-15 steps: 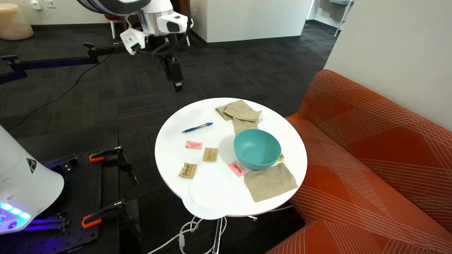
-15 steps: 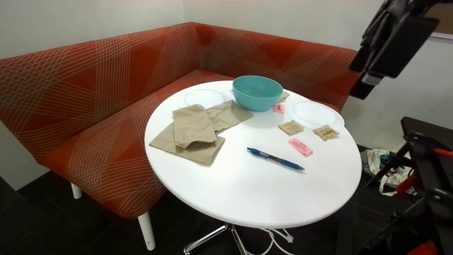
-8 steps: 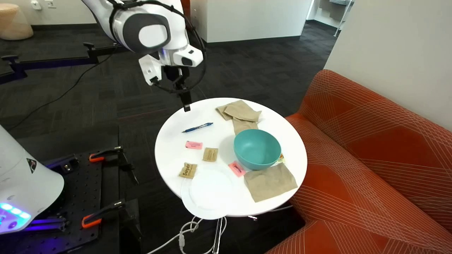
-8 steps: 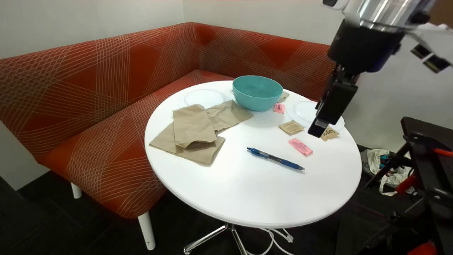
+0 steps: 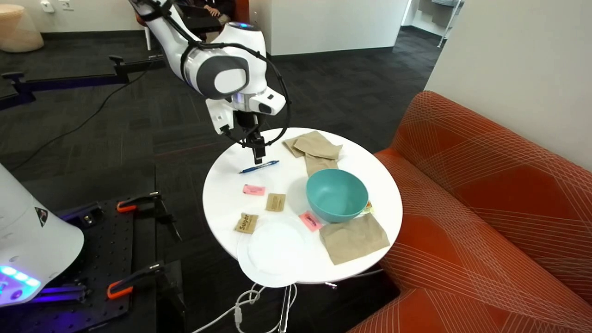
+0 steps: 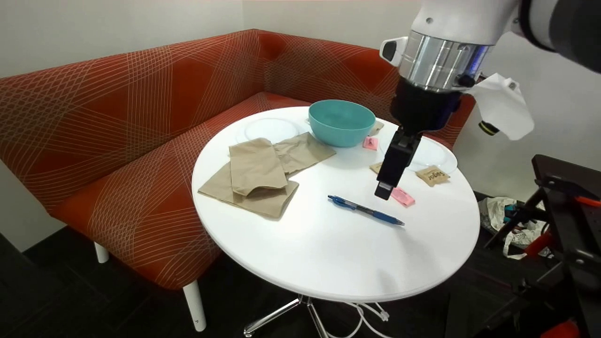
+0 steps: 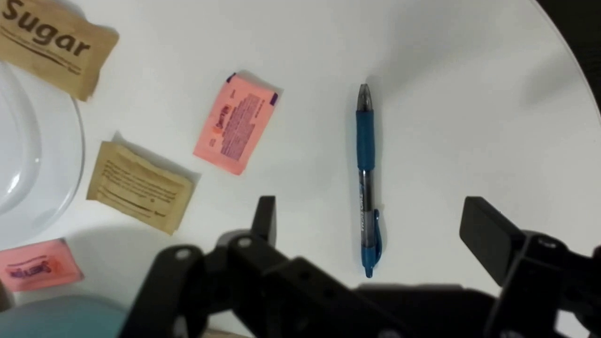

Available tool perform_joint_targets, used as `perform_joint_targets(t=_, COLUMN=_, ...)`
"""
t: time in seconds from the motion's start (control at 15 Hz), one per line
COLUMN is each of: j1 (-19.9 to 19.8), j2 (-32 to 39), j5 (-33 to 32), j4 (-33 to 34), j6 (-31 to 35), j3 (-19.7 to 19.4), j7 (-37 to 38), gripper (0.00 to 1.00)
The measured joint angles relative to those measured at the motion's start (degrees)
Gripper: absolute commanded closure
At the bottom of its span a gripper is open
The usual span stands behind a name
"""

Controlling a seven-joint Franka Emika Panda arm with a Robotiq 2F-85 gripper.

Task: Put the pen in the bowl

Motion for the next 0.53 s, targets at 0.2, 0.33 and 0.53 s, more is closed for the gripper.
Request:
perform_joint_targets(t=0.2, j1=3.52, j2=3.12, j5=-1.60, j4=2.84, j6=0.00, j3=-2.89, j7=0.20, gripper=0.00)
perform_joint_targets(t=0.33, j1=5.45, j2=5.12, j5=-1.91, j4=4.67, j6=-0.01, j3=-4.30, j7=0.20, gripper=0.00)
perform_joint_targets(t=0.53, j1=7.49, j2=8.08, j5=-1.92, j4=7.36, j6=-0.08, j3=-5.67, j7=0.20, gripper=0.00)
